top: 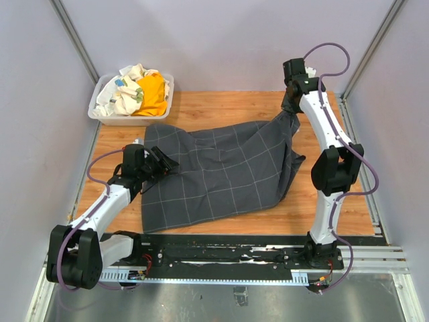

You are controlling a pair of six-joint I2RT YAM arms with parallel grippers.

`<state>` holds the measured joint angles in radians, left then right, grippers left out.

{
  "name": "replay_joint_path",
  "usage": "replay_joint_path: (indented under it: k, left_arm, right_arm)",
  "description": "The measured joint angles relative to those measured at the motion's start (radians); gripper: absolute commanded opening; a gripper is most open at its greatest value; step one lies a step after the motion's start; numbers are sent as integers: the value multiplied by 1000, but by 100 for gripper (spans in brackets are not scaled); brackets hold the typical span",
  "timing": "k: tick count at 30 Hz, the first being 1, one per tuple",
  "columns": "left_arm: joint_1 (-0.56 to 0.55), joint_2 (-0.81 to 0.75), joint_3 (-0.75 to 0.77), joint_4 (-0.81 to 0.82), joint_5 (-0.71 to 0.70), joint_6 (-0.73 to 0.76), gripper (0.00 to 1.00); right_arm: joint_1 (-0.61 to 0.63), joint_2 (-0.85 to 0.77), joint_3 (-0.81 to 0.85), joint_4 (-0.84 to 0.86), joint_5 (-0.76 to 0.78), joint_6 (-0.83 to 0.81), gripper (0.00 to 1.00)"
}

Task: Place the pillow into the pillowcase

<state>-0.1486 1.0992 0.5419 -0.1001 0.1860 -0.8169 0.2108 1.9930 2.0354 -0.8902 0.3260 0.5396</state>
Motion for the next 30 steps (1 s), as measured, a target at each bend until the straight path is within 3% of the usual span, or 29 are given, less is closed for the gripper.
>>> replay_joint_path:
  k: [5, 8, 13, 20, 30]
  left_arm:
    - [0, 0, 0, 0, 0, 0, 69]
    - [-2, 0, 0, 0, 0, 0, 71]
    - [-2, 3, 2, -3, 0, 0, 73]
    - [-2, -3, 74, -83, -8, 8, 75]
    - [-8, -44, 148, -131, 40, 11, 76]
  right_arm:
    - [-65, 85, 116, -27, 16, 1, 1]
    - [-113, 104, 146, -47, 9, 5, 30]
    - [-202, 95, 132, -56, -49, 7, 48]
    - [-182, -161, -267, 12, -113, 9, 53]
    - [-172, -481, -676, 90, -209, 11, 55]
